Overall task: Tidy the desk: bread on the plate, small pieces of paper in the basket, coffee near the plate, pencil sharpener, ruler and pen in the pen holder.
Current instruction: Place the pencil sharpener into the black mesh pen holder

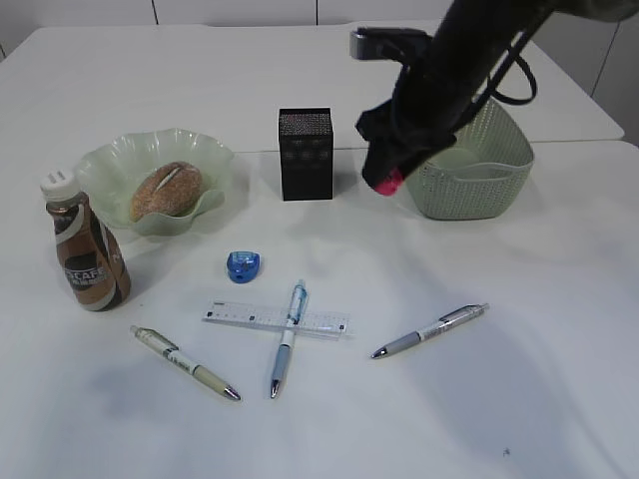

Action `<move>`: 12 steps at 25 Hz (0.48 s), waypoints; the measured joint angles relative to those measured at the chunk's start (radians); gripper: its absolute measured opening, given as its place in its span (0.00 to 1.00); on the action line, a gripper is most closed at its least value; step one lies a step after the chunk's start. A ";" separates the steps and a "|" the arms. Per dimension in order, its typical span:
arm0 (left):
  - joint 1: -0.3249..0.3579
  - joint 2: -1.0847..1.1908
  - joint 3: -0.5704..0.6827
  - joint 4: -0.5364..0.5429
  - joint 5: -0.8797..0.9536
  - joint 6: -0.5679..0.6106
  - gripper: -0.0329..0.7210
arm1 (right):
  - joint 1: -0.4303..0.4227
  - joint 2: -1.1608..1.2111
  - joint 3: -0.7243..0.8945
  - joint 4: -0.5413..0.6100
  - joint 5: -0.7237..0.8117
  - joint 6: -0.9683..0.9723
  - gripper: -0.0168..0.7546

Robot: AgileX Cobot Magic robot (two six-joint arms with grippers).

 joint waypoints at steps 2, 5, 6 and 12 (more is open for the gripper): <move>0.000 0.000 0.000 -0.002 0.000 0.000 0.59 | 0.032 0.000 -0.075 0.002 0.004 0.004 0.46; 0.000 0.000 0.000 -0.002 0.000 0.000 0.59 | 0.062 0.000 -0.176 0.009 -0.022 0.004 0.46; 0.000 0.000 0.000 -0.002 0.002 0.000 0.59 | 0.068 0.000 -0.208 0.019 -0.060 0.004 0.46; 0.000 0.000 0.000 -0.004 0.001 0.000 0.59 | 0.069 0.006 -0.234 0.085 -0.282 0.007 0.46</move>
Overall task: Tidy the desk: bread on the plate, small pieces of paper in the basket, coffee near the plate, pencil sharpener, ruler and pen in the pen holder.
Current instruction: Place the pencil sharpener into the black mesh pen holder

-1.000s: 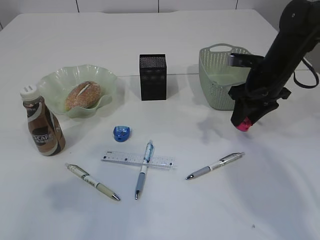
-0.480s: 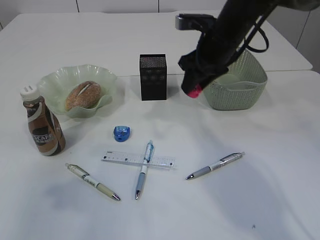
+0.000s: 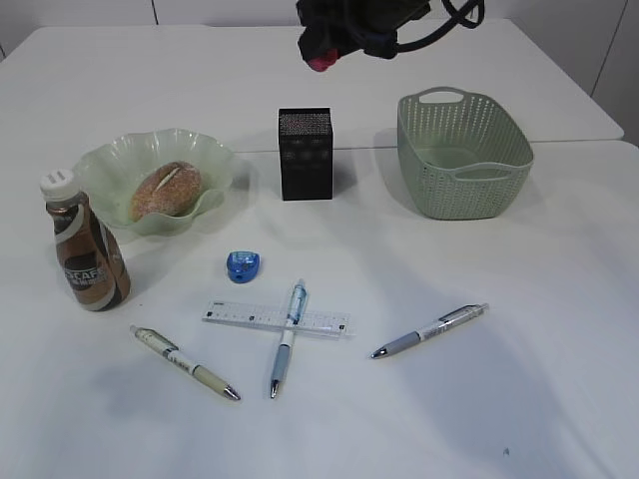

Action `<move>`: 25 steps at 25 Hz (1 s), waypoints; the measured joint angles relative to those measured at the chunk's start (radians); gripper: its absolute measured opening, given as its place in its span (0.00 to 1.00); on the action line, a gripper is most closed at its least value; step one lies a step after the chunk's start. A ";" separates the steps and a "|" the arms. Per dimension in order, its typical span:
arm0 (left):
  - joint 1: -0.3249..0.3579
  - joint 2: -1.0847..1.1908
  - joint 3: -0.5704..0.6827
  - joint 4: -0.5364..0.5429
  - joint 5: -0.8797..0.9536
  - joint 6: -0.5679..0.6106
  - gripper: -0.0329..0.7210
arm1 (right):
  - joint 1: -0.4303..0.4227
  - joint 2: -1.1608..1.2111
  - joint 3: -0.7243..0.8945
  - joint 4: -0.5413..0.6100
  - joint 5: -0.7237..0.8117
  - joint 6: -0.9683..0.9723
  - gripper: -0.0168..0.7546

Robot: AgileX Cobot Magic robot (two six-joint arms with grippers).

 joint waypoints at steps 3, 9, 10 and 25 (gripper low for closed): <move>0.000 0.000 0.000 0.000 -0.018 0.000 0.59 | 0.000 0.025 0.000 0.043 -0.109 0.000 0.46; 0.000 0.000 0.000 0.000 -0.067 0.000 0.59 | 0.000 0.100 0.000 0.070 -0.268 -0.009 0.46; 0.000 0.000 0.000 0.000 -0.077 0.000 0.59 | 0.000 0.114 0.000 0.072 -0.281 -0.014 0.46; 0.000 0.000 0.000 0.000 -0.122 0.000 0.59 | 0.000 0.195 0.000 0.081 -0.445 -0.059 0.46</move>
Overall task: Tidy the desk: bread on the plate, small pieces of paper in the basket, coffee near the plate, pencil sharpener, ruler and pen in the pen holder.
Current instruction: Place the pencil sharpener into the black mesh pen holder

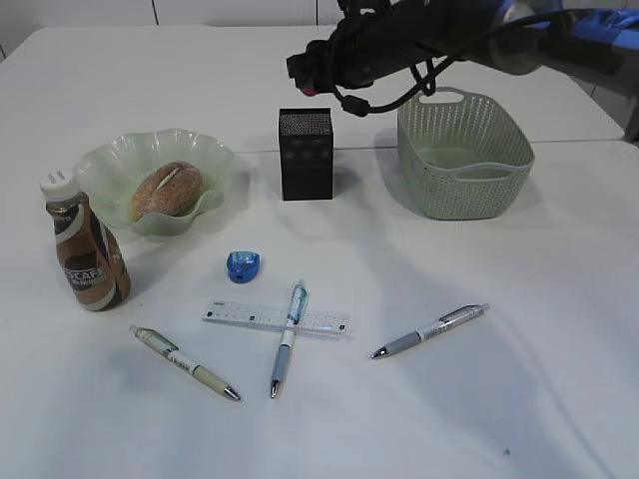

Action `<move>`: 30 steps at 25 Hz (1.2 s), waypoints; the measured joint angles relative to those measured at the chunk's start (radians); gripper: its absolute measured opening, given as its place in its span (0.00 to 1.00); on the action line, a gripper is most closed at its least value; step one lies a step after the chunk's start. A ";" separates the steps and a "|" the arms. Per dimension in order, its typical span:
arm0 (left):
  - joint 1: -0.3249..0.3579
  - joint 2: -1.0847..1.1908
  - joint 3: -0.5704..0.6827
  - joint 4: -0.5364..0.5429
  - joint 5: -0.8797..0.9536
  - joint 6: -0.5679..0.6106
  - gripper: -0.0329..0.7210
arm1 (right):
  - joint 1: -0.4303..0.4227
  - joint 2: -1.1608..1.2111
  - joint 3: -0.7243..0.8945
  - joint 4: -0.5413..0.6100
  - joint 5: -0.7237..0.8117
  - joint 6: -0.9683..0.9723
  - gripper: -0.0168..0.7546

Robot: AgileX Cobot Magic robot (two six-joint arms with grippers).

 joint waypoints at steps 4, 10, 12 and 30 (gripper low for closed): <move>0.000 0.000 0.000 0.000 -0.001 0.000 0.59 | 0.000 0.033 0.000 0.006 0.000 -0.002 0.46; 0.000 0.000 0.000 0.000 -0.004 0.000 0.59 | 0.000 0.035 0.000 0.007 -0.004 -0.005 0.46; 0.000 0.000 0.000 0.000 -0.004 0.000 0.59 | 0.000 0.036 0.000 0.007 -0.008 -0.005 0.46; 0.000 0.000 0.000 0.000 -0.004 0.000 0.59 | 0.000 0.100 0.000 0.017 -0.029 -0.011 0.46</move>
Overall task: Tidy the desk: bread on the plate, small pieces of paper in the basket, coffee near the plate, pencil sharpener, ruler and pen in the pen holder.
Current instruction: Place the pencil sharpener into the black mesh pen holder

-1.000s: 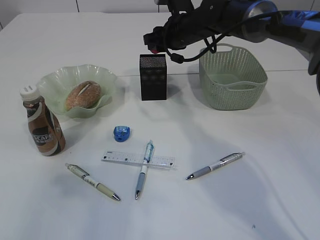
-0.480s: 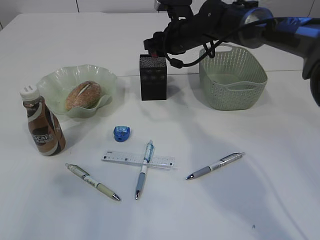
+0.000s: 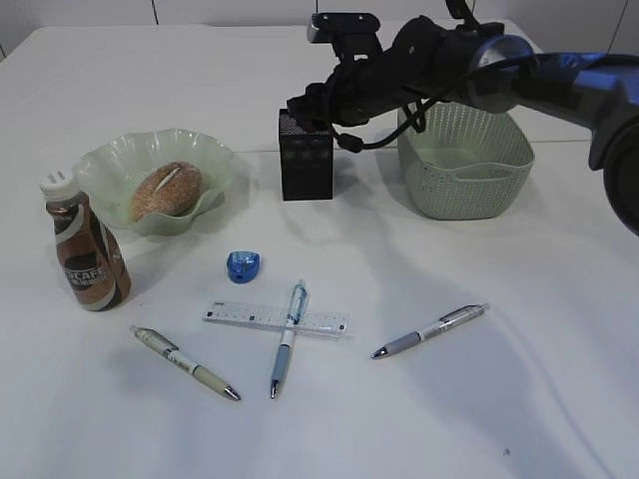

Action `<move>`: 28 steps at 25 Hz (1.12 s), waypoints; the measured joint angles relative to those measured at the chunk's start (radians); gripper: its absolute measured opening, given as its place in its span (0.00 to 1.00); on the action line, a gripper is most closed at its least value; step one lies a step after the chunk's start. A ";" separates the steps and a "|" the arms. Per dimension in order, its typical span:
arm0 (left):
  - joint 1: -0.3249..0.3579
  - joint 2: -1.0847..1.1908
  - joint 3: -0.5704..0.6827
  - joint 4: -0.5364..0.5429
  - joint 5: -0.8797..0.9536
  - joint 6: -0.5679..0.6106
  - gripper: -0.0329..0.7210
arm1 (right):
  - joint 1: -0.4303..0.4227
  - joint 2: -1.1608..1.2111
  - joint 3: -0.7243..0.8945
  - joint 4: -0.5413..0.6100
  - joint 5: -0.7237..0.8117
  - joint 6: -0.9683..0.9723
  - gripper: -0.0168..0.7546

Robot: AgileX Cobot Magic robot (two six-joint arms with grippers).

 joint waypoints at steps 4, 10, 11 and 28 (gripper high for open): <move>0.000 0.000 0.000 0.000 0.000 0.000 0.59 | 0.000 0.000 0.000 0.000 -0.001 0.001 0.46; 0.000 0.000 0.000 0.000 0.002 0.000 0.59 | 0.000 0.000 0.000 0.000 -0.001 -0.001 0.46; 0.000 0.000 0.000 0.000 0.004 0.000 0.59 | 0.000 0.000 0.000 0.000 -0.001 -0.001 0.46; 0.000 0.000 0.000 0.000 0.022 0.000 0.59 | 0.000 0.000 0.000 0.013 0.016 -0.024 0.61</move>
